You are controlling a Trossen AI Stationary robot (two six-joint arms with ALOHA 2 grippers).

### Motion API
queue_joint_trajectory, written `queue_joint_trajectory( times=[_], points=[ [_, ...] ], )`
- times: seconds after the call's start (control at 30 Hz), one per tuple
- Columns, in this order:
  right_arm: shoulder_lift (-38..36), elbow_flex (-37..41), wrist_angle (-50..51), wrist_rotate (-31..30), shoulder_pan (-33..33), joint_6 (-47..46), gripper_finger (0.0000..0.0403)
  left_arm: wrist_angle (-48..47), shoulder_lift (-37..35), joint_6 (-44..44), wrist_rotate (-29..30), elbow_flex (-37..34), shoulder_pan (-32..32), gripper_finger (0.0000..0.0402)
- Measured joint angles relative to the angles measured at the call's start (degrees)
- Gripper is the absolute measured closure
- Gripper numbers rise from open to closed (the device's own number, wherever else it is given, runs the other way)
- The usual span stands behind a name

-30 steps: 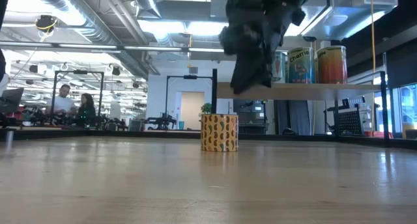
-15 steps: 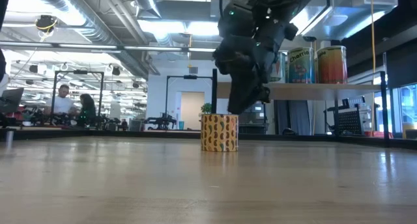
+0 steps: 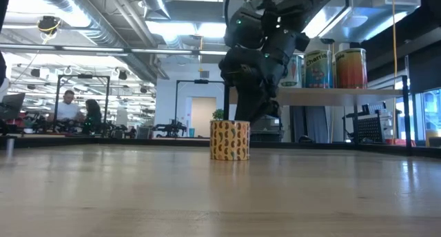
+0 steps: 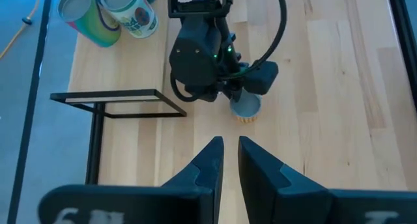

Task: Pick and place cans onto a shelf
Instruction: Put the yellow canned good on the shelf

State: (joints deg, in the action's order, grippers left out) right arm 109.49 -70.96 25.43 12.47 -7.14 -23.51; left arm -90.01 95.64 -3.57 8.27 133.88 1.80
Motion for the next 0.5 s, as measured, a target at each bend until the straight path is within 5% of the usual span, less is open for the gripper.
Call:
queue_joint_trajectory(
  times=[0.13, 0.5],
  points=[
    [0.09, 0.02, -0.77, -0.77, 0.39, 1.23, 0.0389, 0.00, 0.00, 0.00, 0.02, 0.00, -0.02, 0.0362],
    [0.70, -12.04, 13.03, -0.19, 3.30, 6.30, 0.0397, 0.00, 0.02, 0.04, 0.00, 0.00, -0.02, 0.0362]
  ],
)
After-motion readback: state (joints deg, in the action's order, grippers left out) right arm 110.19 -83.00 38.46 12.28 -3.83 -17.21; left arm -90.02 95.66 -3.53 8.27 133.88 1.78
